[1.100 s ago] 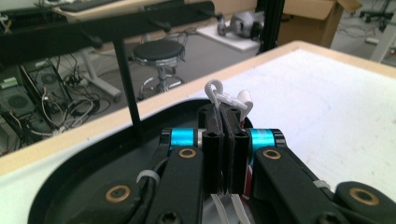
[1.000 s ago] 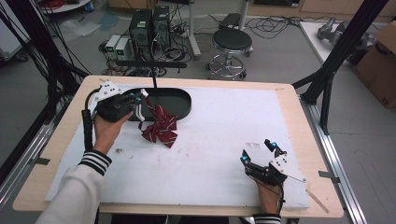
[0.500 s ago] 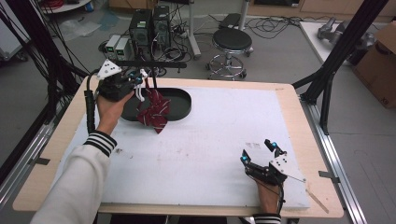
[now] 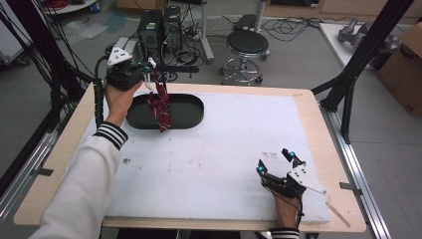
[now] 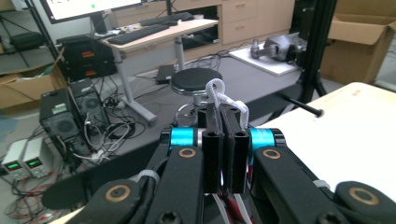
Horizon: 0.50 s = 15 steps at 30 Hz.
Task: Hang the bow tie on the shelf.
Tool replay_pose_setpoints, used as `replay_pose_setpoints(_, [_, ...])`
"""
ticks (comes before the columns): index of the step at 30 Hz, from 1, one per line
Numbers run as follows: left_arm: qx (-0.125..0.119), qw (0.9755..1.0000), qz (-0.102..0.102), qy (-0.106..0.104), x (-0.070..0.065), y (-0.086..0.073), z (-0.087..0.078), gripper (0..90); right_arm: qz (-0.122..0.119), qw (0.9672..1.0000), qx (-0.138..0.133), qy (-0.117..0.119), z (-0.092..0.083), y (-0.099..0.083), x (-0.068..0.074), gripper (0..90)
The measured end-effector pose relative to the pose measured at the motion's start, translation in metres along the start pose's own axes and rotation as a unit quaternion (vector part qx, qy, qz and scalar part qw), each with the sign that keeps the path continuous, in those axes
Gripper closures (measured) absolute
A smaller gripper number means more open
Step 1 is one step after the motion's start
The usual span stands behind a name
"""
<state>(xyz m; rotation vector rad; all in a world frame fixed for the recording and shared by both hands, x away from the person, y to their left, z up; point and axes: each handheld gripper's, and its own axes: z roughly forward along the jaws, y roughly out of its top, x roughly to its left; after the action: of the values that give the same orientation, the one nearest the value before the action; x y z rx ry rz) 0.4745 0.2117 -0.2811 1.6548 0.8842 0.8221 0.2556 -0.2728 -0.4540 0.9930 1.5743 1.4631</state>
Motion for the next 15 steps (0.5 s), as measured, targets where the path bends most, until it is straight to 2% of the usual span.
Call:
replay_pose_setpoints(6, [0.004,0.9999,0.003,0.01,0.009,0.007,0.01,87.4,0.0,1.0,0.0,0.0,0.0,0.0,0.0,9.4])
replay_pose_setpoints(15, [0.023,0.9992,0.005,0.034,0.021,0.003,0.018,87.4,0.0,1.0,-0.001,0.0,0.0,0.0,0.0,9.4])
